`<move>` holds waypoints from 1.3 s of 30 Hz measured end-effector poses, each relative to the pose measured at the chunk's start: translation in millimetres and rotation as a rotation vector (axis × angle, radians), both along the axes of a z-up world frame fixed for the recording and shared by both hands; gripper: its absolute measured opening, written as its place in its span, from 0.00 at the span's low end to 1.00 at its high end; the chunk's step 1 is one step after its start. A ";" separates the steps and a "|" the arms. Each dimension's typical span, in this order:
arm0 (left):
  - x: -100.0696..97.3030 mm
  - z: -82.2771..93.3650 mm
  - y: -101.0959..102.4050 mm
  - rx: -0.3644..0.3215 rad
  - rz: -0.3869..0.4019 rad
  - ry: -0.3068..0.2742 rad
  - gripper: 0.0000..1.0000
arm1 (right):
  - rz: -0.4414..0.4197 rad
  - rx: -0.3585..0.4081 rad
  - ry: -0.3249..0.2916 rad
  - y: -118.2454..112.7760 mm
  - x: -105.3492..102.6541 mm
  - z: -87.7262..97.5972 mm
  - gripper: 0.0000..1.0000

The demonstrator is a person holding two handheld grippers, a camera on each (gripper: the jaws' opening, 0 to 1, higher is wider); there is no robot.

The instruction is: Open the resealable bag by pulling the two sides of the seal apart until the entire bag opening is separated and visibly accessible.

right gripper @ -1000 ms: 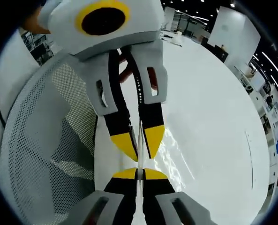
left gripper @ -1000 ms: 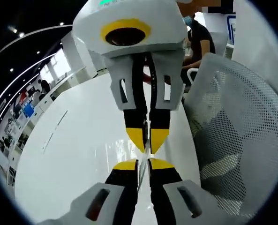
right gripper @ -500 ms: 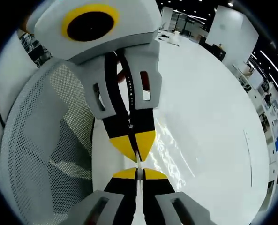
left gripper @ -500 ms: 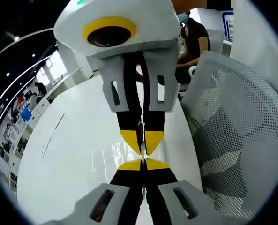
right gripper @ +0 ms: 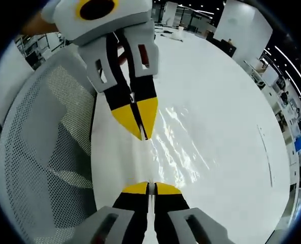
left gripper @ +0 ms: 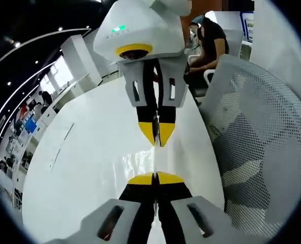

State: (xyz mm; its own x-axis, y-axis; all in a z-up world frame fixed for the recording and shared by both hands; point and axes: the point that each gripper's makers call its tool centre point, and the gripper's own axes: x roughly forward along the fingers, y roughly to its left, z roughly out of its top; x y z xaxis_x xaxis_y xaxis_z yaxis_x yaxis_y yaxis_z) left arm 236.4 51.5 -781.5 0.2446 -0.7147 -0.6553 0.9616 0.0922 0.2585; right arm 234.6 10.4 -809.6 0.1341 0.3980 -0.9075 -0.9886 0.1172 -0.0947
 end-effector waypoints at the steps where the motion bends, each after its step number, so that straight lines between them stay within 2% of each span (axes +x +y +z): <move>1: 0.3 0.9 0.5 -0.001 0.001 0.002 0.00 | -0.007 -0.004 0.000 -2.8 1.1 -0.3 0.00; 13: 6.1 2.1 11.7 0.003 0.013 -0.007 0.00 | -0.060 -0.068 -0.011 -30.9 4.3 -7.5 0.00; 15: 4.7 1.3 11.4 -0.001 0.011 -0.003 0.00 | -0.075 -0.041 0.001 -26.7 3.4 -7.1 0.00; 21: 7.4 0.2 13.8 0.002 0.013 -0.027 0.00 | -0.059 -0.050 -0.007 -24.7 -0.3 -5.4 0.00; 25: 3.8 -6.8 17.8 0.005 0.031 -0.011 0.00 | -0.058 -0.052 0.004 -23.1 -6.1 -3.7 0.00; 30: -1.6 -14.7 23.0 0.015 0.049 0.008 0.11 | -0.020 -0.059 0.008 -22.0 -15.7 -8.5 0.00; 34: -11.4 -22.3 26.2 0.035 0.050 0.033 0.11 | 0.002 -0.063 0.024 -19.5 -25.1 -14.0 0.00; 39: -19.7 -29.9 28.1 0.040 0.054 0.052 0.11 | 0.012 -0.031 0.055 -12.8 -34.0 -15.4 0.00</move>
State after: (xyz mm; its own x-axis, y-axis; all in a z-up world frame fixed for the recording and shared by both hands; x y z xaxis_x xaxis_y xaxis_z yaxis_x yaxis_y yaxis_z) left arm 216.7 79.7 -811.4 0.2466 -0.6745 -0.6959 0.9679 0.1347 0.2124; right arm 200.6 -2.3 -825.0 0.0786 0.3705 -0.9255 -0.9938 0.1029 -0.0432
